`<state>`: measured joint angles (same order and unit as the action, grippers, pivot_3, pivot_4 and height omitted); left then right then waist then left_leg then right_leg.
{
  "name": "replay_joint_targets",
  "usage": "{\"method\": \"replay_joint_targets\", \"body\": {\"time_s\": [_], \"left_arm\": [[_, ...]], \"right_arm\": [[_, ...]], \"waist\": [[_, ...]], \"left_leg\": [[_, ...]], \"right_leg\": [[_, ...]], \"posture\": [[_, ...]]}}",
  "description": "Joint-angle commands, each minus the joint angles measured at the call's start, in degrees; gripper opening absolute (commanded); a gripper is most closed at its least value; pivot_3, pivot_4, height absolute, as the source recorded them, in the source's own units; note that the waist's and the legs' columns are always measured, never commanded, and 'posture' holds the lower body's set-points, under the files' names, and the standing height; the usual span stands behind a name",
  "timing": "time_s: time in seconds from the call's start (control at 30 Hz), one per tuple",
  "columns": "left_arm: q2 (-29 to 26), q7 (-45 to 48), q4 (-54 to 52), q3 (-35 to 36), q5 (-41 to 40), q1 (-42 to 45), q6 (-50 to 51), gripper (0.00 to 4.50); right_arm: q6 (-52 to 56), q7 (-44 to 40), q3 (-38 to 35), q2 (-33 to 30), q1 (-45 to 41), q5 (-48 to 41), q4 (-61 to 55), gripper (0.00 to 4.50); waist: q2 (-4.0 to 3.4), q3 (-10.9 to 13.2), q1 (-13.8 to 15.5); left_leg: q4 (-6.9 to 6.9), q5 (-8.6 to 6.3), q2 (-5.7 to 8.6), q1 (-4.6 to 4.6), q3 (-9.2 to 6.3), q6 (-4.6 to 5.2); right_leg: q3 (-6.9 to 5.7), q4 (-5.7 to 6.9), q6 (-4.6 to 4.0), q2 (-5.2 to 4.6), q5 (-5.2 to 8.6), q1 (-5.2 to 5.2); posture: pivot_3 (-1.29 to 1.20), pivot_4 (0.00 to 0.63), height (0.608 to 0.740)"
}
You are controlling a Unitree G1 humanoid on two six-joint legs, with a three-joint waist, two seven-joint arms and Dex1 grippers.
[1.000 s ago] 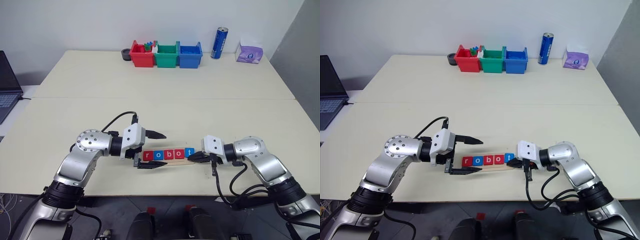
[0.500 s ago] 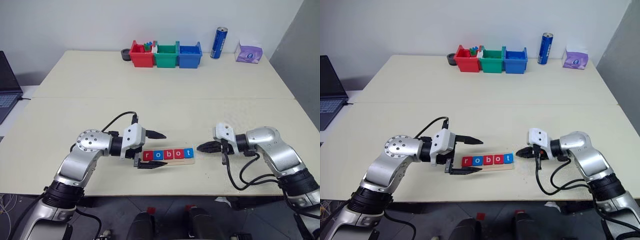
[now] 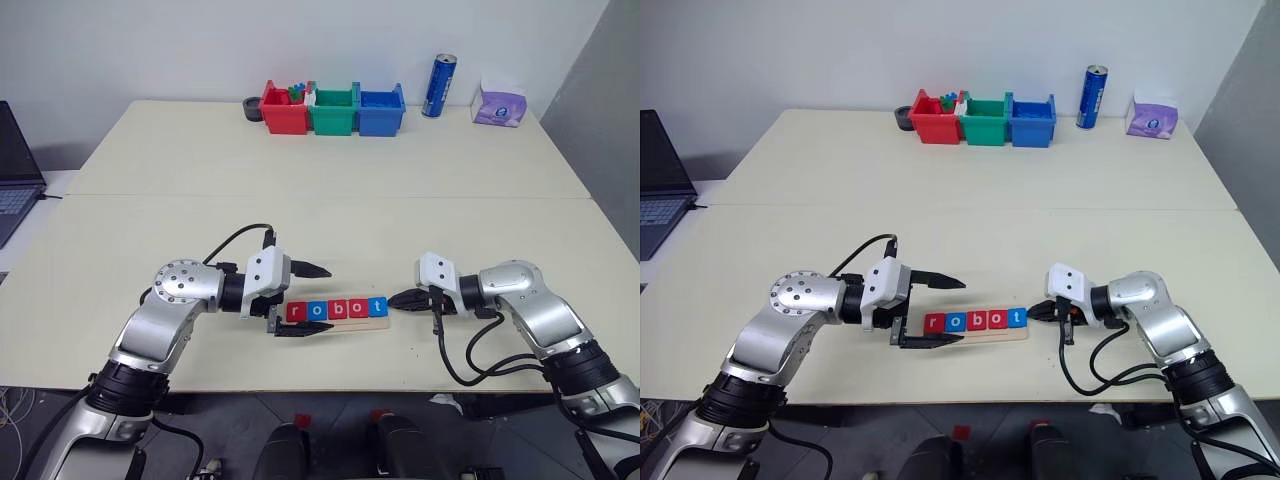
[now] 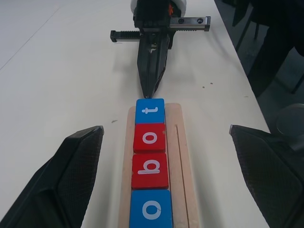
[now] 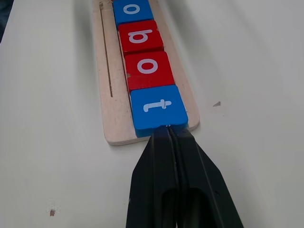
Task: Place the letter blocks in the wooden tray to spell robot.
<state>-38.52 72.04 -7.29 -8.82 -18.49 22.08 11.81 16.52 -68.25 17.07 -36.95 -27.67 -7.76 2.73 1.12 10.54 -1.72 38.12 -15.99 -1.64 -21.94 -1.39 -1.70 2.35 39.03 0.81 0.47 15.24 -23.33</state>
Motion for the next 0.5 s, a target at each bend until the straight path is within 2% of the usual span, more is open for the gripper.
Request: {"method": "replay_joint_targets", "body": {"time_s": [0.03,0.5], "left_arm": [[-0.48,0.09,-2.02,0.33,-0.46,-0.06,-0.52,4.50],[-0.19,-0.16,-2.05,0.20,-0.43,0.01,-0.52,4.50]], "right_arm": [[-1.23,-0.37,-0.05,-0.04,-0.29,0.28,-1.24,0.05],[-1.50,0.43,0.87,2.84,-1.36,1.83,-0.25,0.05]], "waist": [[0.00,0.00,0.01],[0.00,0.00,-0.01]], "left_leg": [[0.00,0.00,0.00,0.00,0.00,0.00],[0.00,0.00,0.00,0.00,0.00,0.00]], "right_leg": [[0.00,0.00,0.00,0.00,0.00,0.00],[0.00,0.00,0.00,0.00,0.00,0.00]], "posture": [[0.00,0.150,0.740],[0.00,0.150,0.740]]}}
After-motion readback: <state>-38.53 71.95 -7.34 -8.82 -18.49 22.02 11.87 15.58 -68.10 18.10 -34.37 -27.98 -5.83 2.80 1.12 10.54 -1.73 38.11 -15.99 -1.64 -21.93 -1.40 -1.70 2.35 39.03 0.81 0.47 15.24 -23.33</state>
